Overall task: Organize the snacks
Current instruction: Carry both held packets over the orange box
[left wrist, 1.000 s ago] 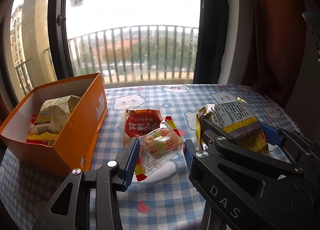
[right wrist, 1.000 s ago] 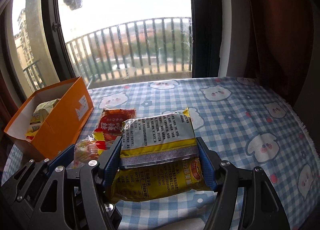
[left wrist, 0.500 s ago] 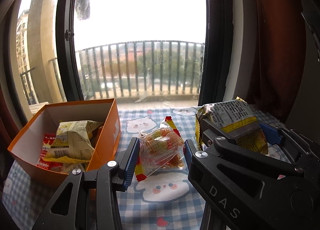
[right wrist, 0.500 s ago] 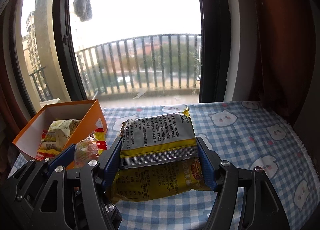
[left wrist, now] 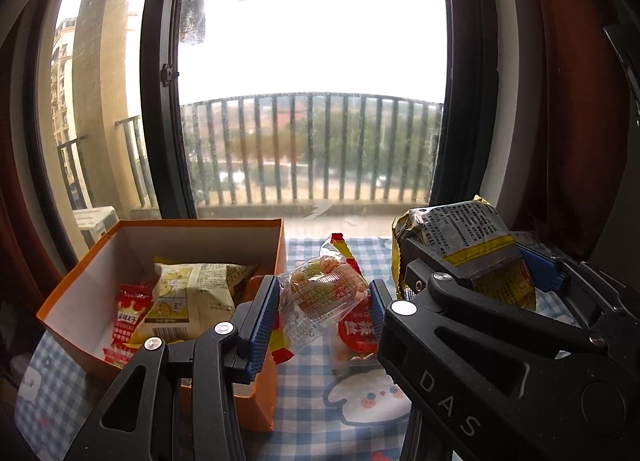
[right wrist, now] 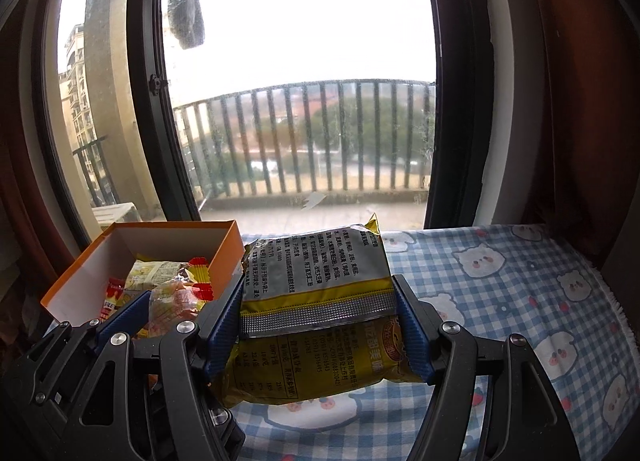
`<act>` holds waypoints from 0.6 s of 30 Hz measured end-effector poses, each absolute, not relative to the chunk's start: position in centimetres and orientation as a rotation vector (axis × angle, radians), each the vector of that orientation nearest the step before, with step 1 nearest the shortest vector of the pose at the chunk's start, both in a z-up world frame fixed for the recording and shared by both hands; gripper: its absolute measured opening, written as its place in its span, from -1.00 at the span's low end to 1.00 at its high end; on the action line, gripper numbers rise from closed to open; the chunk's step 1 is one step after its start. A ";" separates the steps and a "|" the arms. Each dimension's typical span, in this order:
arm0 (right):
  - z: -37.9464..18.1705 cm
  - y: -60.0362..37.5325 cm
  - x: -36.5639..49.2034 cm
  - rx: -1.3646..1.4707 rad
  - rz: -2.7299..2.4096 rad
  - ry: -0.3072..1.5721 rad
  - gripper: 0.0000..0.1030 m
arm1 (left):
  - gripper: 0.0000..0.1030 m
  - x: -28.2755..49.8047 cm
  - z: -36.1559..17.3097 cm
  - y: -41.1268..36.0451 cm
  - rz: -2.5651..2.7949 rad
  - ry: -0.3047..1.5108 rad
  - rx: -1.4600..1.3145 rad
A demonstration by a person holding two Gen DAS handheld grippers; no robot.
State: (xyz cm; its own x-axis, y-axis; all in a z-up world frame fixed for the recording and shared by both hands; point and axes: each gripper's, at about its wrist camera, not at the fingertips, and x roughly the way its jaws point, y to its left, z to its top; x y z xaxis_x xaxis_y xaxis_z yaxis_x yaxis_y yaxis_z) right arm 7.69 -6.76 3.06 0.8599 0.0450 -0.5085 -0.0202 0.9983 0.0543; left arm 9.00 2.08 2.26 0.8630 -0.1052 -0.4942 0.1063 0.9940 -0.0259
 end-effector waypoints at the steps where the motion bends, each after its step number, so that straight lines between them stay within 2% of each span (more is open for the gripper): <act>1: 3.2 -6.3 7.8 0.044 0.038 0.530 0.41 | -0.10 9.0 2.3 2.5 -0.107 0.516 -0.002; 18: 3.1 2.9 12.5 -0.029 0.120 0.531 0.41 | -0.10 12.0 1.8 10.8 -0.014 0.512 -0.064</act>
State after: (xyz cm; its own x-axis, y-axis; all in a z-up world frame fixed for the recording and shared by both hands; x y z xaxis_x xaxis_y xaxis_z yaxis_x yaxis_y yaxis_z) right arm 12.54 2.89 3.10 0.8555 0.1068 -0.5067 -0.1221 0.9925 0.0031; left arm 11.96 10.79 1.75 0.8719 -0.0294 -0.4888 -0.0027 0.9979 -0.0647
